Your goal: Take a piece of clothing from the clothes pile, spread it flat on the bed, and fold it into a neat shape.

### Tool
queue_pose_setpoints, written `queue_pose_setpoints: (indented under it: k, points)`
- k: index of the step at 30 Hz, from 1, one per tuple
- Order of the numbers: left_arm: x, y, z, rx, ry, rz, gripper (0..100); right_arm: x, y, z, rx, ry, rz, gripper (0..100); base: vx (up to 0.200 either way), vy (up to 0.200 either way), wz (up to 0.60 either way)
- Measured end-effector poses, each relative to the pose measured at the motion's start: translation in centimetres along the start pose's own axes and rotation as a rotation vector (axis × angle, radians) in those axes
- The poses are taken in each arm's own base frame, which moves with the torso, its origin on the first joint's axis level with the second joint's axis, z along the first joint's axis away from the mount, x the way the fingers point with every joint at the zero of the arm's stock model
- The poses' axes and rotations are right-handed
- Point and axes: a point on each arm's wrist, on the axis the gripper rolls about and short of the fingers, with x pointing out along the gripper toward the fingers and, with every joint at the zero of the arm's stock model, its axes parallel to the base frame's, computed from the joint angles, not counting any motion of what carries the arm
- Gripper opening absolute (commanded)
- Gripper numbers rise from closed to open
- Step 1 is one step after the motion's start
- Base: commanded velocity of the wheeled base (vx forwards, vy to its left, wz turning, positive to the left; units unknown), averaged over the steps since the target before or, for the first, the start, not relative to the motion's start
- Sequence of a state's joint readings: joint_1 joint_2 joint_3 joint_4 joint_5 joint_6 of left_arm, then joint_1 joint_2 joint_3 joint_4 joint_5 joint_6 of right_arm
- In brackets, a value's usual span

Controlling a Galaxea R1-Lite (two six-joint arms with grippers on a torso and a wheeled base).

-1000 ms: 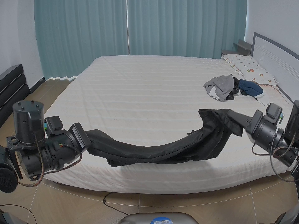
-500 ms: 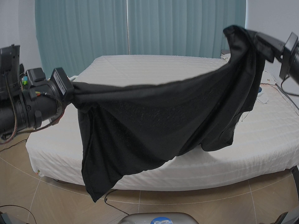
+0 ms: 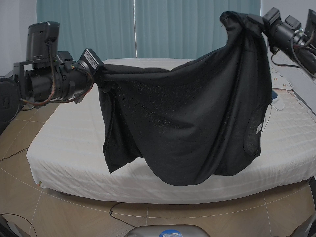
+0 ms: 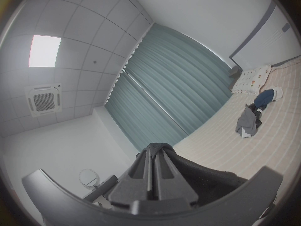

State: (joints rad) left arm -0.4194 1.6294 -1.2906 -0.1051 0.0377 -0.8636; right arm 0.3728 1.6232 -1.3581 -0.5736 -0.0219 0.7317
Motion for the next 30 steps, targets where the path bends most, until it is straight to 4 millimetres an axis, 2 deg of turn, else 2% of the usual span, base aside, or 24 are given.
queue_pose_setpoints:
  k: [5,9,24,30]
  points:
    - [3.4,1.6,-0.4,-0.006,0.021,0.063,0,3.2,-2.6,-2.5,-0.005,-0.034,0.016,0,0.200,0.000,0.00]
    - [5.7,3.0,-0.9,-0.010,0.040,0.104,0,4.9,-4.9,-4.9,-0.012,-0.001,-0.019,0,0.200,0.000,0.00]
    - [13.2,7.0,-3.5,-0.042,0.104,0.214,0,9.3,-11.1,-11.5,-0.051,0.108,-0.111,0,0.200,0.000,0.00]
    - [16.6,8.8,-4.8,-0.112,0.124,0.266,0,10.7,-15.0,-15.9,-0.063,0.180,-0.176,0,0.000,0.000,0.00]
